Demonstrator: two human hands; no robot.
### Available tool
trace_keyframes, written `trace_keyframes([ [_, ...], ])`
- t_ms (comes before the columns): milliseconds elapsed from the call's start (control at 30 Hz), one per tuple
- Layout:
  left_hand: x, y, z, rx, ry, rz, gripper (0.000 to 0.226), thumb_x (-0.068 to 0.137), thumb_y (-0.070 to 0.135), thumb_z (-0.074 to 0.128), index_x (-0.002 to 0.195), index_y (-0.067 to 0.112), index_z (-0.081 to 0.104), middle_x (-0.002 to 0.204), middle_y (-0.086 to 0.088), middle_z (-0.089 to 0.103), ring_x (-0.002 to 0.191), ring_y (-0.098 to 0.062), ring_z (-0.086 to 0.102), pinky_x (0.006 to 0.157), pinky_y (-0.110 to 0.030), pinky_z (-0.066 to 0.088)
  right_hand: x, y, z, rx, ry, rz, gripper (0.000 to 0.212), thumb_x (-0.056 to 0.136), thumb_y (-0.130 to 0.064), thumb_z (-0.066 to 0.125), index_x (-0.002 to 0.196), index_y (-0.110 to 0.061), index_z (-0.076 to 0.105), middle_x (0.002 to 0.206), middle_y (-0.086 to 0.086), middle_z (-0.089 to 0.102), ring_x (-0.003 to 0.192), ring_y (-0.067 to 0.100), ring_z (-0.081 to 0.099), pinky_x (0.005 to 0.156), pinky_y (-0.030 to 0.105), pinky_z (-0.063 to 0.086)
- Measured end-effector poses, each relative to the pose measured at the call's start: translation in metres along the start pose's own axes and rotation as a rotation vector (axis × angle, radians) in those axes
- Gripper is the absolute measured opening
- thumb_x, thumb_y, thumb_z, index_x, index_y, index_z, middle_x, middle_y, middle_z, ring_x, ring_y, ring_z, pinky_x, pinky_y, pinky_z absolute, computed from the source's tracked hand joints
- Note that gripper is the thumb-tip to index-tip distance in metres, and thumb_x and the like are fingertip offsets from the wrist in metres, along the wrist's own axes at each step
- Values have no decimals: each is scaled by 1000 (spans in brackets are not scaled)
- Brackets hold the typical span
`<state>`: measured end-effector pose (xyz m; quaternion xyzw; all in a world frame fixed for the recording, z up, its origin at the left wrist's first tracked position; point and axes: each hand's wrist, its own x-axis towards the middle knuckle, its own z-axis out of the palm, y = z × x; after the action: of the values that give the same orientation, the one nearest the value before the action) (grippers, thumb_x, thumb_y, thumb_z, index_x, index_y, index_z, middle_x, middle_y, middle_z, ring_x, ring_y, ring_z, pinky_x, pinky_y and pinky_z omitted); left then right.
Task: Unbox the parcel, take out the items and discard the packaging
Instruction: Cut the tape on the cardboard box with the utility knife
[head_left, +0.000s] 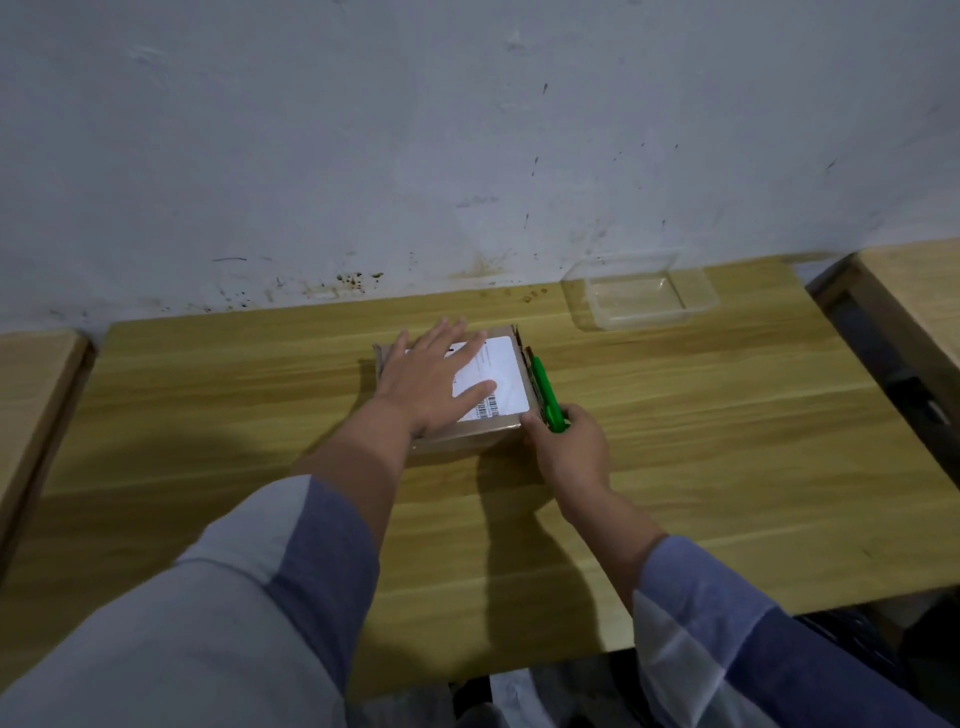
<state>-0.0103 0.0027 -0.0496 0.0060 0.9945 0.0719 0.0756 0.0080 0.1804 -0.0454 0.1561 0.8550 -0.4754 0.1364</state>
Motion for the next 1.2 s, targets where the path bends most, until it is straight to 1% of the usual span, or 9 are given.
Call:
trace_keyframes([
  [200,7,-4,3,-12,73,-50,77,87,72,27,152,34,10,162,3,6,149,-18,4,119,-47,4,38,-22,2,23,80,23,44,83,-34,66,121,-13,59,113,11,68,103,29,62,86,40,52],
  [400,-12,-2,10,-22,85,-192,86,84,75,25,153,27,5,163,-6,0,149,-24,0,120,-45,6,69,-48,6,51,58,17,48,84,-31,68,126,-10,56,122,12,64,109,31,60,88,36,48],
  [467,-19,7,12,-19,77,-271,88,83,77,21,153,26,2,162,-8,-2,149,-25,-2,121,-46,6,71,-54,8,47,24,2,43,84,-30,67,120,-10,60,116,12,66,103,31,61,84,36,48],
  [567,-27,22,14,-50,71,-365,91,82,79,19,153,26,-1,162,-9,-6,149,-27,-2,120,-46,6,62,-50,5,43,-22,-36,32,87,-33,61,110,-10,64,97,12,66,86,29,60,70,33,45],
  [733,-37,43,16,-121,45,-476,90,84,77,18,153,24,-6,161,-11,-13,149,-27,-10,120,-48,1,34,-20,-17,261,-94,45,25,95,-22,45,112,-11,59,76,3,56,60,20,49,57,33,41],
  [800,-39,51,17,-89,22,-497,89,86,75,15,153,21,-9,160,-12,-16,148,-27,-15,119,-50,-6,22,-11,-32,380,-181,91,25,98,-17,43,120,-20,55,76,3,58,56,17,48,52,28,43],
  [900,-42,54,17,1,17,-366,80,91,68,9,152,21,-9,161,-6,-17,148,-22,-18,114,-54,-14,10,-3,-46,440,-312,122,41,99,-13,43,137,-28,44,80,5,64,57,16,53,55,28,47],
  [1033,-46,45,17,16,8,-106,66,96,59,11,152,30,-6,161,4,-15,148,-15,-17,118,-52,-11,9,-1,-47,457,-343,162,44,99,-12,43,139,-30,45,70,3,59,53,14,43,49,27,40],
  [1200,-47,44,23,39,55,-101,64,96,58,11,153,31,-2,162,5,-10,149,-15,-13,117,-50,-9,9,2,-43,493,-336,173,44,99,-13,42,138,-33,45,68,1,50,51,13,38,49,27,36],
])
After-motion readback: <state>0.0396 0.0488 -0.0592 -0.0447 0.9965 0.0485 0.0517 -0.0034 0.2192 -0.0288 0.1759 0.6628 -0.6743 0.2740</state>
